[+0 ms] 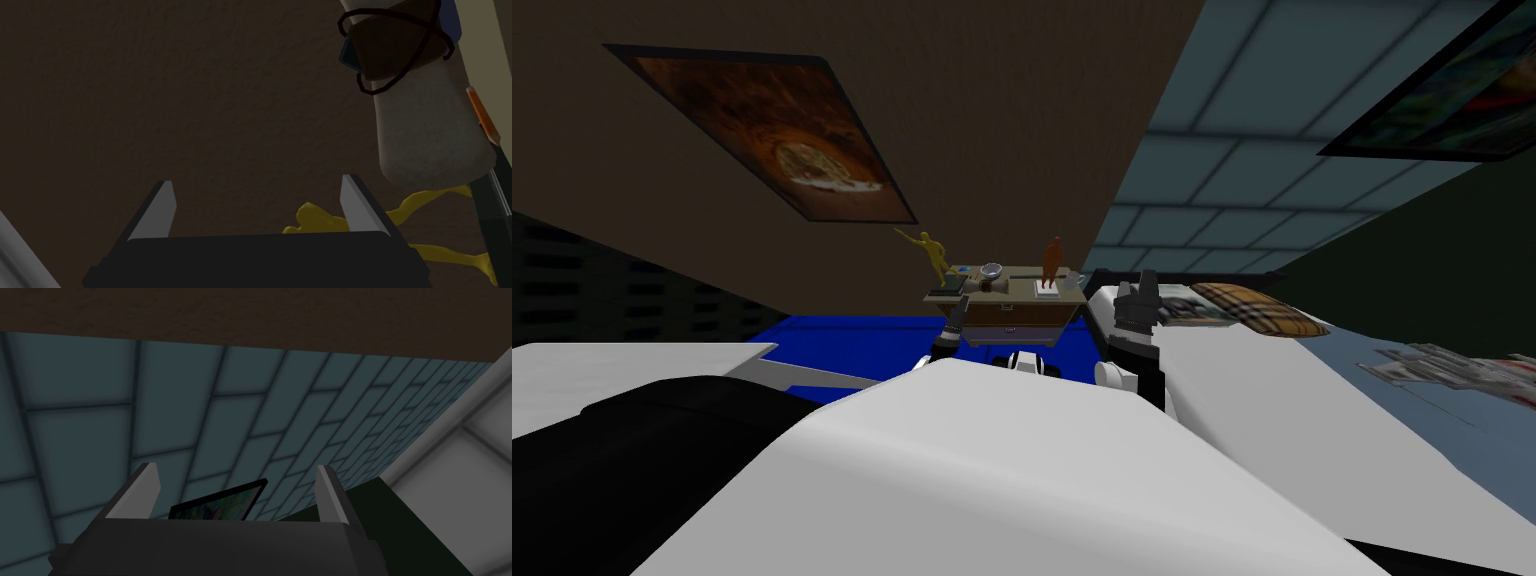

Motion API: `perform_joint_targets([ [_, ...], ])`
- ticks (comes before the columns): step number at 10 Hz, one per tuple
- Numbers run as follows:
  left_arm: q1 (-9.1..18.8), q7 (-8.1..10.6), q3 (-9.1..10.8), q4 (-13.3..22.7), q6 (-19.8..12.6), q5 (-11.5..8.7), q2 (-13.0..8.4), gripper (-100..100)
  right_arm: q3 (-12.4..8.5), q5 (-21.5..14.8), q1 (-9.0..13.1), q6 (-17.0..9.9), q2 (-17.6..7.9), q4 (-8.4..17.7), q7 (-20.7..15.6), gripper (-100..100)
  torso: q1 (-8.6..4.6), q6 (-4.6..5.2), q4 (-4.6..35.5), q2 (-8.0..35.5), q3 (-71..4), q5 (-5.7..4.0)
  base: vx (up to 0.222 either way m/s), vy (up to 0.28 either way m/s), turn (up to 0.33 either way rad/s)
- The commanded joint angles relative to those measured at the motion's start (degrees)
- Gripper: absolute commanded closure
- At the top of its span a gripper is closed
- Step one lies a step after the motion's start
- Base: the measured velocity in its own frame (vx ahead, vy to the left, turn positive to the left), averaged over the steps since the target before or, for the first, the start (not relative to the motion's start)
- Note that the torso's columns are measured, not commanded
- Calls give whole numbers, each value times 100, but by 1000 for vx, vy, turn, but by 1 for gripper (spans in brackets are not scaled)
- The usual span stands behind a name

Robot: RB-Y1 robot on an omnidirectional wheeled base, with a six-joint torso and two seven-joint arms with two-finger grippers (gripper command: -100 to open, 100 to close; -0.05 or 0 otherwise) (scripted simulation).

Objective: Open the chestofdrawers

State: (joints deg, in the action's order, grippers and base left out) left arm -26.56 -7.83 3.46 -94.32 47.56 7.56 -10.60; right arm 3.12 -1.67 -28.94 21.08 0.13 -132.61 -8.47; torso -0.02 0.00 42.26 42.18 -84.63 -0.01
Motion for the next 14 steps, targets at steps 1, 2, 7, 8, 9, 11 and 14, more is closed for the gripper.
perform_joint_targets([
  [1, 65, -37, 49, 457, 271, 10, -32, -100, 0, 0, 0, 0, 0, 0, 0, 0, 2, 0, 0, 6, 2, 0, 59, -40, 10],
  [2, 65, -37, 49, 539, 271, 10, -32, -100, 0, 0, 0, 0, 0, 0, 0, 0, -1, 0, 2, 11, 6, 0, 46, -33, 7],
  [7, 155, -115, 126, 1353, 755, 40, -25, -100, 0, 0, 0, 0, 0, 0, 0, 0, 5, -1, 2, 9, 5, 2, 57, -36, 11],
  [8, 186, -141, 151, 1563, 917, 50, -11, -100, 0, 0, 0, 0, 0, 0, 0, 0, 4, 0, 3, 13, 7, 1, 57, -43, 14],
  [9, 186, -141, 151, 1624, 917, 50, -11, -100, 0, 0, 0, 0, 0, 0, 0, 0, -1, 0, 3, 10, 6, 0, 47, -31, 8],
  [11, 216, -167, 176, 1893, 1078, 60, 10, -100, 0, 0, 1, 0, 0, 0, 0, 0, 4, 0, 3, 12, 7, 1, 42, -24, 8],
  [14, 274, -218, 226, 2357, 1397, 80, 71, -100, 0, 0, 1, 0, 0, 0, 0, 0, 1, 0, 2, 9, 5, 0, 49, -31, 10],
])
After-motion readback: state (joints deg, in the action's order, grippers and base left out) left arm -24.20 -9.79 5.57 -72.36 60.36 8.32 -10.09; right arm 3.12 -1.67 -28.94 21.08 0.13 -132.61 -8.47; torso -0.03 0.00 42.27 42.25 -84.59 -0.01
